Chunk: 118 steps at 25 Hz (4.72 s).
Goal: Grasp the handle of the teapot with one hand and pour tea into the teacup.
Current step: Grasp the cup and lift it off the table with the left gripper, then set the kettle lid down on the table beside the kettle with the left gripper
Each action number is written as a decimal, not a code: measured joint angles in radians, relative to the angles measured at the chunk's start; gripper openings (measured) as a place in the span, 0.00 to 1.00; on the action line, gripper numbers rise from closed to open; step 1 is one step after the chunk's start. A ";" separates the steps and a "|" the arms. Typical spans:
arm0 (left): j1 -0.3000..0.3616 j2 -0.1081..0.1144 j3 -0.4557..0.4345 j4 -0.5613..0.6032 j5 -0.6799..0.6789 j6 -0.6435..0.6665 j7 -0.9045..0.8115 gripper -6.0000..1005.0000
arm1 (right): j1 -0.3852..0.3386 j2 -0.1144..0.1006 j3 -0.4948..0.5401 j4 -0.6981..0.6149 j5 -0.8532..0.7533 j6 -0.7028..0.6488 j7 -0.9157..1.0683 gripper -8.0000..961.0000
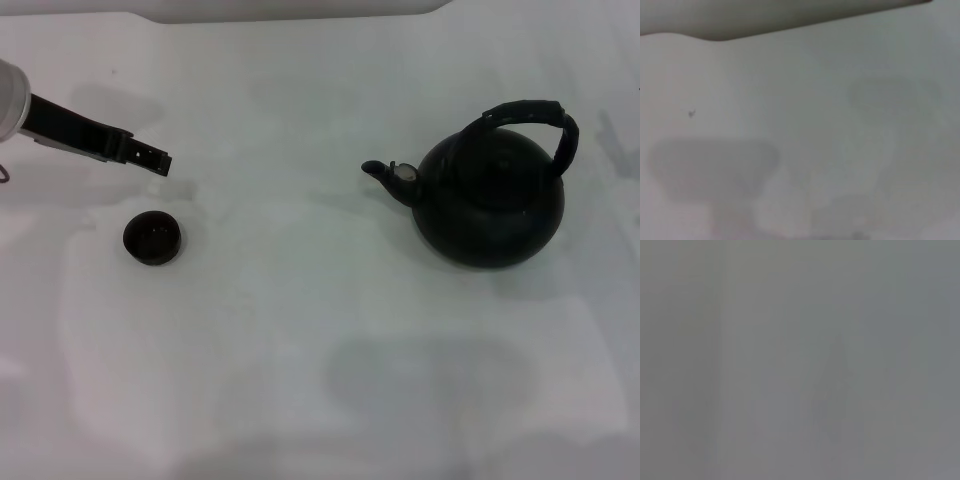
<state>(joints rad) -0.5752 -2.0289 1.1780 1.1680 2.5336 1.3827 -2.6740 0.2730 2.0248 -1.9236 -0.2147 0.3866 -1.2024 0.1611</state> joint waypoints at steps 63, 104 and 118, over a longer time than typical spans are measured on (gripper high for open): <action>-0.093 -0.037 0.167 -0.140 0.123 0.038 -0.038 0.89 | 0.007 0.000 0.002 -0.003 0.028 0.037 0.001 0.90; -0.259 -0.051 0.469 -0.135 -0.034 -0.058 -0.048 0.70 | 0.013 -0.002 0.003 -0.018 0.029 0.038 0.002 0.90; -0.263 -0.051 0.581 -0.155 -0.134 -0.045 -0.003 0.70 | 0.016 -0.001 -0.003 -0.020 0.029 0.044 0.002 0.90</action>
<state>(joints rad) -0.8386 -2.0795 1.7593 1.0130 2.3993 1.3373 -2.6775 0.2886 2.0234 -1.9262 -0.2349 0.4157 -1.1586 0.1626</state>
